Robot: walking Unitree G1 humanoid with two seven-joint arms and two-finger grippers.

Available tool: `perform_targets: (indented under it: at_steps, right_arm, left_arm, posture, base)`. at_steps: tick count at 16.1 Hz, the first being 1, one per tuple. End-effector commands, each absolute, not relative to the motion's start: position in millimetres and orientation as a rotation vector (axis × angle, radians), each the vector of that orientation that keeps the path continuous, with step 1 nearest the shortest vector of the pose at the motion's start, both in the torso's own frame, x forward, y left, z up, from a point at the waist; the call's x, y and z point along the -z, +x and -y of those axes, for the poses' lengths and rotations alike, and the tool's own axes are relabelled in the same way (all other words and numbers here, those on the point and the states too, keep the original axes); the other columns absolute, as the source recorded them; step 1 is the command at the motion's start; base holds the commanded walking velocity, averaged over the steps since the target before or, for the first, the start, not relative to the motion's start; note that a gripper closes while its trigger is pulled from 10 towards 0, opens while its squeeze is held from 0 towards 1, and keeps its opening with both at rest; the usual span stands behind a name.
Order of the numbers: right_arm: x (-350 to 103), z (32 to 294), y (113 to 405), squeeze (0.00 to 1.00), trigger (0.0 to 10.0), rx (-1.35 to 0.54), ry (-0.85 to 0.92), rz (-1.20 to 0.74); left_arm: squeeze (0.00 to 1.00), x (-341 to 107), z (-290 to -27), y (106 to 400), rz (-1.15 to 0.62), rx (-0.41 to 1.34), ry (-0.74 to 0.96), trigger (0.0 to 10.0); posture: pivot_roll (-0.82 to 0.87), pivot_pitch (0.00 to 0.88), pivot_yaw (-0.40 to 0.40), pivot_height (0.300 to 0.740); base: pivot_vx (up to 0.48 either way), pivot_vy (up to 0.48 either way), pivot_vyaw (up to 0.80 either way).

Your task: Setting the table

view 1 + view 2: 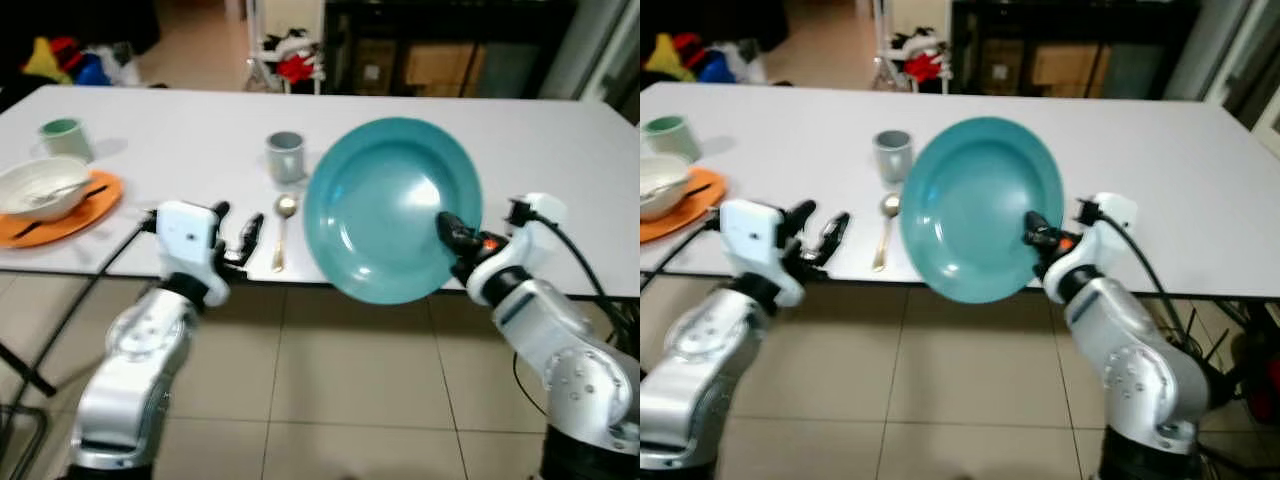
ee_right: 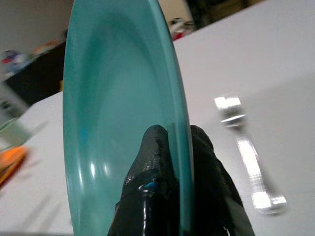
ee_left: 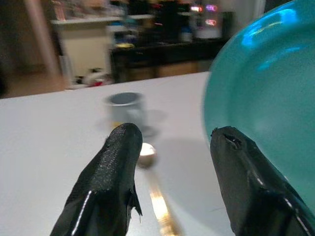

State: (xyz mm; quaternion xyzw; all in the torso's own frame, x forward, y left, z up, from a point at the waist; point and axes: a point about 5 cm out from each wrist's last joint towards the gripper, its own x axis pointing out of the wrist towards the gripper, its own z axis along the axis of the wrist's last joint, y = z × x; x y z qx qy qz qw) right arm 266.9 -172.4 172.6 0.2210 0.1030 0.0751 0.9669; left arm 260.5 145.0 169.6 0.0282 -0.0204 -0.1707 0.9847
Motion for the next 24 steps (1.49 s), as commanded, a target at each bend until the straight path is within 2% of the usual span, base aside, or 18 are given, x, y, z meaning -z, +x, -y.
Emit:
perform_targets:
  at_steps: [1,8,10,14,19,24]
  right_arm:
    - [-178.8,170.1,269.3,0.0,10.0,-0.163,0.457,-0.184]
    - [-171.0,169.7,273.7,0.0,10.0,-0.149,0.439,-0.249]
    - [-168.0,169.5,275.1,0.0,10.0,-0.147,0.451,-0.262]
    - [-161.3,174.8,292.2,0.0,10.0,-0.112,0.513,-0.341]
    - [-141.7,185.2,318.6,0.0,10.0,-0.024,0.677,-0.427]
    - [-123.8,182.0,332.9,0.0,10.0,-0.008,0.777,-0.505]
  left_arm:
    - [0.0,-172.2,-150.4,259.7,0.047,0.329,0.073,10.0]
    - [0.0,-171.7,-145.3,257.2,0.044,0.376,0.085,10.0]
    - [0.0,-171.6,-142.1,256.2,0.04,0.403,0.082,10.0]
    - [0.0,-165.7,-134.7,252.9,-0.01,0.551,0.15,10.0]
    - [0.0,-159.0,-125.5,244.2,-0.08,0.779,0.214,10.0]
    - [0.0,-157.8,-123.4,242.3,-0.092,0.82,0.209,10.0]
  posture:
    - [0.09,0.0,0.016,0.74]
    - [0.1,0.0,0.014,0.74]
    - [0.1,0.0,0.012,0.74]
    - [0.11,0.0,0.013,0.74]
    - [0.11,0.0,0.021,0.74]
    - [0.11,0.0,0.032,0.74]
  base:
    - [0.36,0.0,0.0]
    - [0.331,0.0,0.0]
    - [0.0,0.0,0.0]
    - [0.0,0.0,0.0]
    - [0.0,0.0,0.0]
    - [0.0,0.0,0.0]
